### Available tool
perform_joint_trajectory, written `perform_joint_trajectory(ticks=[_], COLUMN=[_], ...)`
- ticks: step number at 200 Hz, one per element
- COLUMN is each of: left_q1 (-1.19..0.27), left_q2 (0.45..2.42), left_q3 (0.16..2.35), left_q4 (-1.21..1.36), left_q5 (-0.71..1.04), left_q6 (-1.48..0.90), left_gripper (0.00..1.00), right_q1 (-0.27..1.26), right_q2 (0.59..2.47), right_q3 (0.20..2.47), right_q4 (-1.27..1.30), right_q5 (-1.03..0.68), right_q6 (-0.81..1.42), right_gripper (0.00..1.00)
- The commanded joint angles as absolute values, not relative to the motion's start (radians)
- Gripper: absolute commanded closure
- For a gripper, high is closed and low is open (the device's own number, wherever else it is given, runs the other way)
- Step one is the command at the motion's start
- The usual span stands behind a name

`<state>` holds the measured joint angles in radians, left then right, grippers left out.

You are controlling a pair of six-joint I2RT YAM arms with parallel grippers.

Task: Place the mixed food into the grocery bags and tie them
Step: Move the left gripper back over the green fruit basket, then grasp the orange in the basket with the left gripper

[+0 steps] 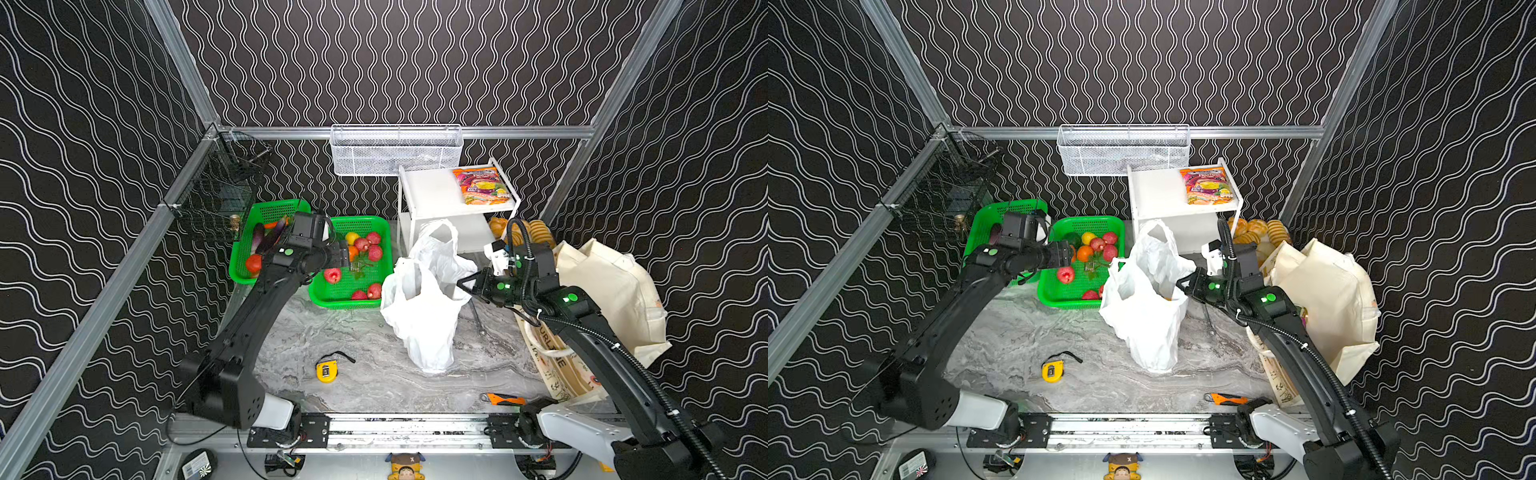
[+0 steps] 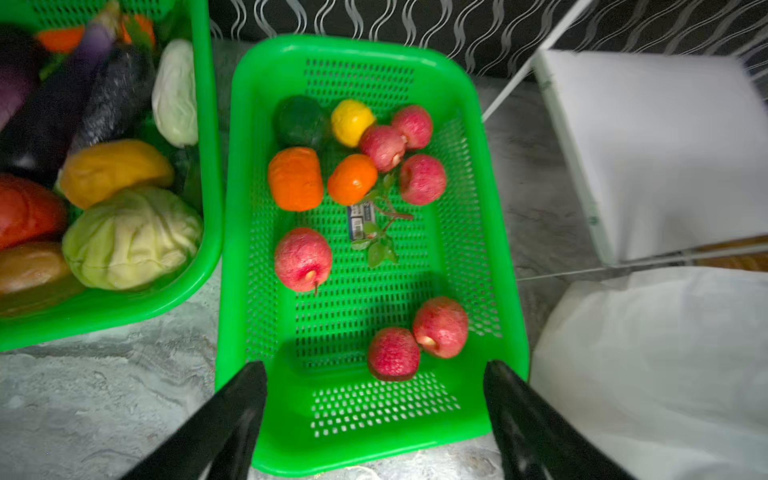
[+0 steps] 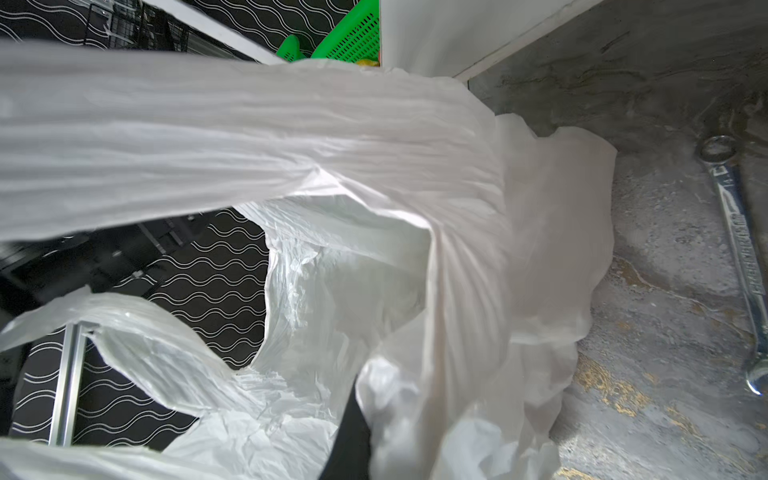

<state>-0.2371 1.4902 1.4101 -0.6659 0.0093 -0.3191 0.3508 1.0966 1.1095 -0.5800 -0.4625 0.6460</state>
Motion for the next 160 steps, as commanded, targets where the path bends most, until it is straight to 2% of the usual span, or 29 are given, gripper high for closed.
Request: perform_joint_trajectory(ticks=[1,37,50,97,160], left_q1=[-0.205,-0.183,-0.181,-0.175,-0.171], left_q2=[1.611,1.869,1.937,2.093,2.244], left_q3=[1.478,1.643,1.67,1.795,1.895], left_q4=[-0.7,-0.726,-0.687,-0.648,-0.65], left_q5=[0.079,0.0,-0.061,-0.206,-0.242], left_q6=[-0.316,-0.284,-0.283,-0.273,-0.24], left_gripper=[0.21,0.34,0.36,0.32,0.3], right_q1=[0.35,0.35,0.35,0.35,0.35], right_q2=[1.082,1.067,1.064,1.063,1.062], right_q3=[1.106,1.094,1.092,1.089,1.084], right_q4=[-0.532,-0.506,-0.502,-0.494,-0.493], right_q5=[-0.489,-0.504,-0.508,-0.525,-0.532], right_q6=[0.635,0.631,0.635,0.63,0.623], right_gripper=[1.0,1.0,1.0,1.0,1.0])
